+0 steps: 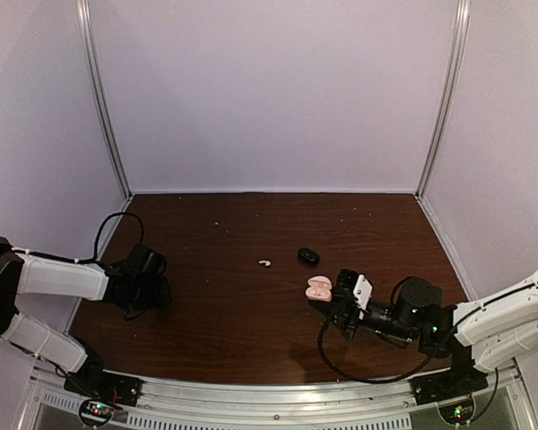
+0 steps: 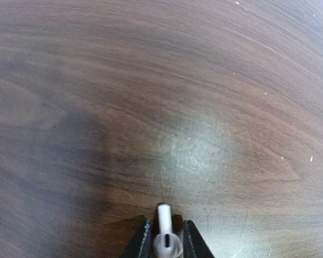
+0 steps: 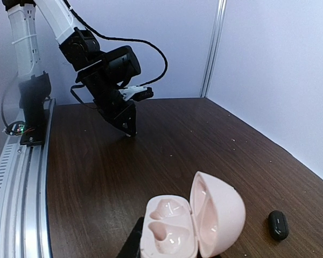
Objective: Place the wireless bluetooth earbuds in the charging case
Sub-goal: Pick up the left earbud from the center of the board.
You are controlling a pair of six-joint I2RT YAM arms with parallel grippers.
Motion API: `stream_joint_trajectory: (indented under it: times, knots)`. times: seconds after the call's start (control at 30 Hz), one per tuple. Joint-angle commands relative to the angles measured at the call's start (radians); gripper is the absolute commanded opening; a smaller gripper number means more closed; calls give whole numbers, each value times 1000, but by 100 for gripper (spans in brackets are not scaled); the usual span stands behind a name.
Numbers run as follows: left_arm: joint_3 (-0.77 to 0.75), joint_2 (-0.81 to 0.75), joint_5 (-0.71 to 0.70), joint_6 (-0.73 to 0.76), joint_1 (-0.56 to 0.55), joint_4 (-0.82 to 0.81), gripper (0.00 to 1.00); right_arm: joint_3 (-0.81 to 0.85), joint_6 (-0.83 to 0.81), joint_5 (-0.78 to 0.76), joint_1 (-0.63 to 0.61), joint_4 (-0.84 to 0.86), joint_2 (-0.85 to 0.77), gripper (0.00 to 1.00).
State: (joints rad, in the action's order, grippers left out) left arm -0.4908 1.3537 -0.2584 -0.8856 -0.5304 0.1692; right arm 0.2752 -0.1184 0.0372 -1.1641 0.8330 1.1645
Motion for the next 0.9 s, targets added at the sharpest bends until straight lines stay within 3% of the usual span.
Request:
stream_joint_trajectory:
  times: [0.0, 0.37, 0.73, 0.87]
  knots:
    - [28, 17, 40, 19, 6, -7, 16, -6, -27, -19, 37, 100, 29, 7]
    - [-29, -67, 184, 135, 4, 67, 7, -25, -80, 97, 99, 185, 118, 7]
    - [-92, -200, 583, 187, -4, 130, 6, -17, -161, 181, 99, 309, 258, 6]
    - [-119, -203, 695, 203, -55, 129, 6, -4, -180, 216, 100, 380, 333, 5]
